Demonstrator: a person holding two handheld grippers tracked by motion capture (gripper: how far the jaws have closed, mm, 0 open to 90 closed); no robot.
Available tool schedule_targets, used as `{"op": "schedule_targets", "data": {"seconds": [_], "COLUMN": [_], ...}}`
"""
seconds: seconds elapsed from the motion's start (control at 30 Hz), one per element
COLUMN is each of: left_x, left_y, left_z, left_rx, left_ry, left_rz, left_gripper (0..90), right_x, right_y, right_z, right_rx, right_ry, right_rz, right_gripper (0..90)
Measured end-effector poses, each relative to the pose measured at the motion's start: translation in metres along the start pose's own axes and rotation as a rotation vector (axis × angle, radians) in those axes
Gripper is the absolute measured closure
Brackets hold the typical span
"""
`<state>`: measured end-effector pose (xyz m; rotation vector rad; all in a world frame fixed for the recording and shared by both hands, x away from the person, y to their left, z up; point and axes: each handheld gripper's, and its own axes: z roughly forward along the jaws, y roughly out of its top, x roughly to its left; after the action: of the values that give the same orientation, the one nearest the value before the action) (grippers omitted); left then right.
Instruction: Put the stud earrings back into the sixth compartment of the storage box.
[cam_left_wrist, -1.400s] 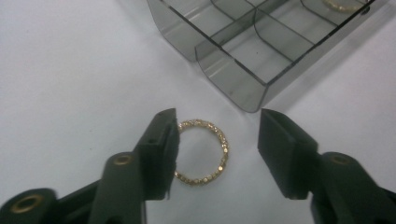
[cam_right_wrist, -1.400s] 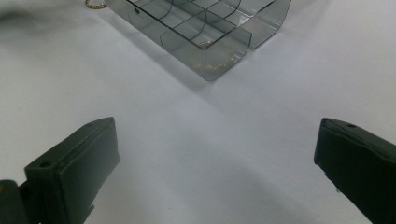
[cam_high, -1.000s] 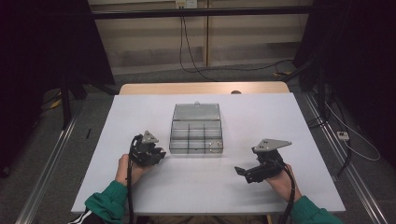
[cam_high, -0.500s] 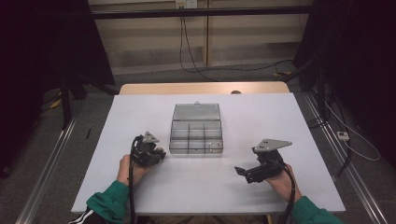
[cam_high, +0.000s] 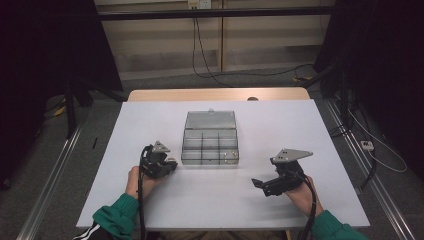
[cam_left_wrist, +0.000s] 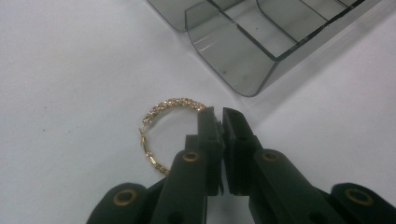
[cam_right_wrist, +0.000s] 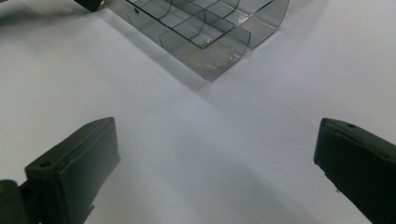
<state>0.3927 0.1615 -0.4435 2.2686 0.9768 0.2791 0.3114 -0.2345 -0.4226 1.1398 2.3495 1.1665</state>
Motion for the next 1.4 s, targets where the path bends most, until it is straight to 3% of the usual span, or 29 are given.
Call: {"op": "schedule_targets", "data": {"seconds": [0.4, 0.53, 0.73, 1.4], "left_x": [-0.001, -0.001, -0.002, -0.005], "left_y": [0.002, 0.004, 0.006, 0.02], "left_z": [-0.007, -0.01, -0.013, -0.023], "left_rx": [-0.038, -0.039, -0.06, -0.111], "left_ry": [0.03, 0.045, 0.059, 0.068], "left_rz": [0.012, 0.04, 0.048, 0.075], "left_gripper": [87.2, 87.2, 87.2, 87.2], "right_x": [-0.001, -0.001, -0.001, 0.0], "right_y": [0.0, 0.0, -0.001, -0.001], "right_z": [0.0, 0.0, 0.0, 0.0], "right_rx": [-0.004, -0.004, -0.001, -0.002], "right_ry": [0.001, 0.002, 0.001, -0.003], "right_rz": [0.003, 0.003, 0.005, 0.0], "right_gripper": [0.0, 0.0, 0.0, 0.0]}}
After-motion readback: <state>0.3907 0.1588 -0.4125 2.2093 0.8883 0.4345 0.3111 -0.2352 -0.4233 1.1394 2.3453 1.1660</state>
